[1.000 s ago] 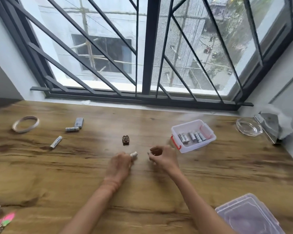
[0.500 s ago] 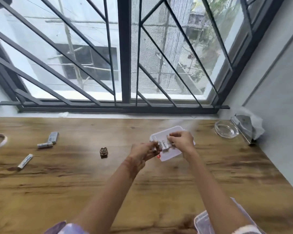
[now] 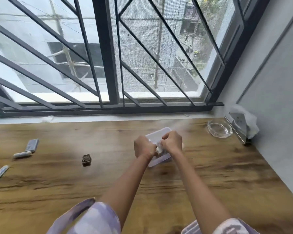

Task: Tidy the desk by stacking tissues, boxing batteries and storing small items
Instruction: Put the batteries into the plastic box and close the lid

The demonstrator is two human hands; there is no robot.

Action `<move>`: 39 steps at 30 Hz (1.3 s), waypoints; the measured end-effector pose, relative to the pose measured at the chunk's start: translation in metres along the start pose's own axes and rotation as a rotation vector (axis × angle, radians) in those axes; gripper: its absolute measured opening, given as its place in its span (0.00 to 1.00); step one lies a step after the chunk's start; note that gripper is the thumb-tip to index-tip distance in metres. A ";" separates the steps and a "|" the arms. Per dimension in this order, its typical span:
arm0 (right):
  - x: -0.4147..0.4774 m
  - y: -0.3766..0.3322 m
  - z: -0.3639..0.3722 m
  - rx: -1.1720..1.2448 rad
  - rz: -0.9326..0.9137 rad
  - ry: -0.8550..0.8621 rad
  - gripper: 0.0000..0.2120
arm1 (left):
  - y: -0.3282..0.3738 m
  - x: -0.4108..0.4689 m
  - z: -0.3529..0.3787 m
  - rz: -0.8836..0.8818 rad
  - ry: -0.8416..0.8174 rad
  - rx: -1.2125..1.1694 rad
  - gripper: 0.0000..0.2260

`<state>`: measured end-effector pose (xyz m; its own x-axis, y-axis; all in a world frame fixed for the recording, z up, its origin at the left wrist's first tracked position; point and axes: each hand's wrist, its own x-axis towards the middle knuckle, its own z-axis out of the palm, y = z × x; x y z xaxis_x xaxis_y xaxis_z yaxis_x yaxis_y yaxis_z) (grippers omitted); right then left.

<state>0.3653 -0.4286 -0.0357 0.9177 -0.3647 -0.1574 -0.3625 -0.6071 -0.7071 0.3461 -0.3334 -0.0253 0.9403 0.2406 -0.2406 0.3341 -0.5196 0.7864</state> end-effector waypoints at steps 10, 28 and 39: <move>-0.003 0.002 -0.001 0.026 -0.106 0.044 0.10 | -0.005 -0.003 -0.008 0.081 0.076 -0.013 0.09; -0.127 -0.086 0.067 0.144 -0.543 -0.231 0.10 | -0.083 -0.042 -0.145 0.022 0.400 -0.335 0.07; -0.186 -0.184 0.210 -0.055 -0.799 -0.381 0.12 | -0.221 -0.014 -0.290 -0.175 0.591 -0.122 0.09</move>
<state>0.2957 -0.1010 -0.0218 0.8880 0.4368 0.1435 0.4116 -0.6164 -0.6713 0.2408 0.0162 -0.0305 0.6664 0.7443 -0.0437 0.4374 -0.3428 0.8314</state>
